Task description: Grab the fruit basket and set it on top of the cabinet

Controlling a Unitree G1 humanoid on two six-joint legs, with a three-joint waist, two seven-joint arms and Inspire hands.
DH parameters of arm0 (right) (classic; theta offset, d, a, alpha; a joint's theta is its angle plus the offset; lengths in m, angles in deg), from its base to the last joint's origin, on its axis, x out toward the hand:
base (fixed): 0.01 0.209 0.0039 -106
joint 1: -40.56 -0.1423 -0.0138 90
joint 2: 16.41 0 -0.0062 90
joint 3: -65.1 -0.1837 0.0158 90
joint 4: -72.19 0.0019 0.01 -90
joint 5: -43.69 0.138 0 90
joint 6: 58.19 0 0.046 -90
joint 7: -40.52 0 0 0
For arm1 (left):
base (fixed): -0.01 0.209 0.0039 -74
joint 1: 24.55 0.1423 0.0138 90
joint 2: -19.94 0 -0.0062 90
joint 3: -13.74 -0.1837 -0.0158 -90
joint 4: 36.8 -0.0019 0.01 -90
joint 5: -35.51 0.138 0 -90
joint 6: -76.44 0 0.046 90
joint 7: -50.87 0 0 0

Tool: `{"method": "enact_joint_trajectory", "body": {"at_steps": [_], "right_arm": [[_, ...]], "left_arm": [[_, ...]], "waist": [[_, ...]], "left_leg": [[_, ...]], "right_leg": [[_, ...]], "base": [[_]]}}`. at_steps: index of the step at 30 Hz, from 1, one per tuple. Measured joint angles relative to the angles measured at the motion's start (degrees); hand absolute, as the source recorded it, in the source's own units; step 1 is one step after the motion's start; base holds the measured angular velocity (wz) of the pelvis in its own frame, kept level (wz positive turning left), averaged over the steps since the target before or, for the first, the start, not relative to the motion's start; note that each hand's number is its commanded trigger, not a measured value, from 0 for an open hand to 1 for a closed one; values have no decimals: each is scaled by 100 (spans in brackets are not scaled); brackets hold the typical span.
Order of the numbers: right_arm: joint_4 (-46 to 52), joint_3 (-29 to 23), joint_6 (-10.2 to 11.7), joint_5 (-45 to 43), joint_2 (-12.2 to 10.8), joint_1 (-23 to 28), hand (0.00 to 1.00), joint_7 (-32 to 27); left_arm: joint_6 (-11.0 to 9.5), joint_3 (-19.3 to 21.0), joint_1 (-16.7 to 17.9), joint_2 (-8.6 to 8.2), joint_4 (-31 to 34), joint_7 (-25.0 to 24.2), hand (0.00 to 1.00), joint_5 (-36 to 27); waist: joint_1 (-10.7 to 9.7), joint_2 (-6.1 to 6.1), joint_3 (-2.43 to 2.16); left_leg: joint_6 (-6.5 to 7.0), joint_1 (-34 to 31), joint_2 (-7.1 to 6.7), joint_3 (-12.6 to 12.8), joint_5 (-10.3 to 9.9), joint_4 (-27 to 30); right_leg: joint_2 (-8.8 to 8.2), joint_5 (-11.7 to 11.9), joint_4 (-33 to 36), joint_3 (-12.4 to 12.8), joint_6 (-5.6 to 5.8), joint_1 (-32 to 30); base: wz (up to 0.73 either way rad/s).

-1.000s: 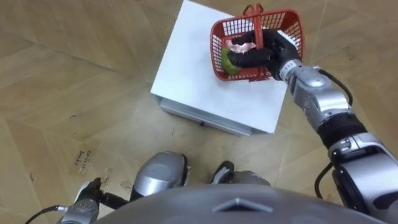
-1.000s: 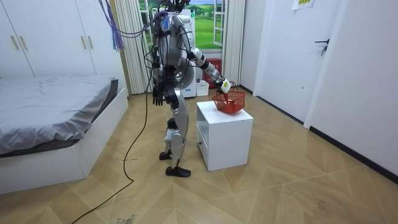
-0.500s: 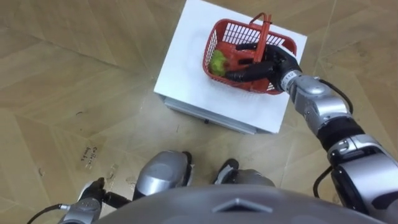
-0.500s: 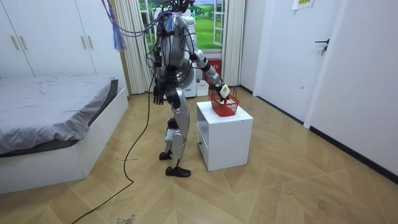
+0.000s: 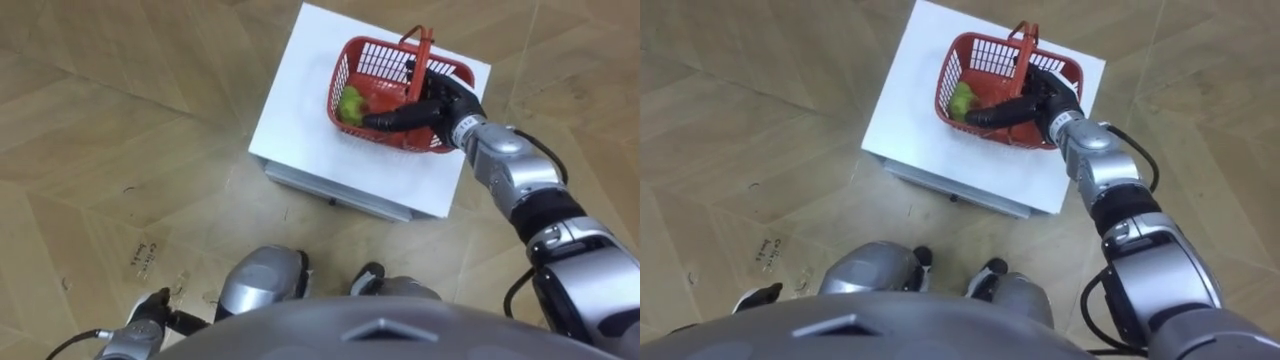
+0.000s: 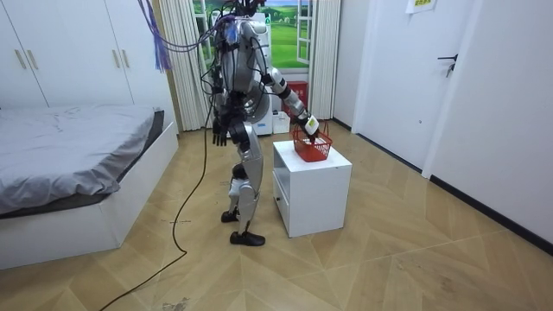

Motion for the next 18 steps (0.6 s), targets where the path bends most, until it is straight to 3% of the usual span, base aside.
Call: {"method": "enact_joint_trajectory", "body": {"at_steps": [3, 8, 14, 18], "right_arm": [[1, 0, -5, 0, 0, 31, 0, -3], [4, -31, -5, -24, 9, 198, 0, -30], [96, -360, 31, -7, 59, 491, 0, -179], [613, -656, 76, 215, 126, 1112, 0, -338]], "left_arm": [[103, 0, 25, -35, 46, 2, 0, -1], [166, 17, 59, -53, 94, 16, 0, 12], [141, 124, 182, -84, 269, 186, 0, -6], [46, 415, 232, -92, 327, 385, 0, 3]], "waist": [[-19, -17, -11], [-80, -110, -78], [-440, -124, -110], [-589, -150, -159]], "left_leg": [[-5, -18, 0, -5, 2, -10], [-18, -1, 9, 11, 10, -14], [-15, 206, 37, 59, 11, -74], [-9, 483, 94, 170, 15, -340]], "right_leg": [[6, 0, 25, -21, 0, -5], [35, 11, -24, -26, -14, 25], [91, 94, -217, -27, 3, 267], [185, 131, -421, 129, 29, 492]], "base": [[0], [0], [-2], [-19]]}}
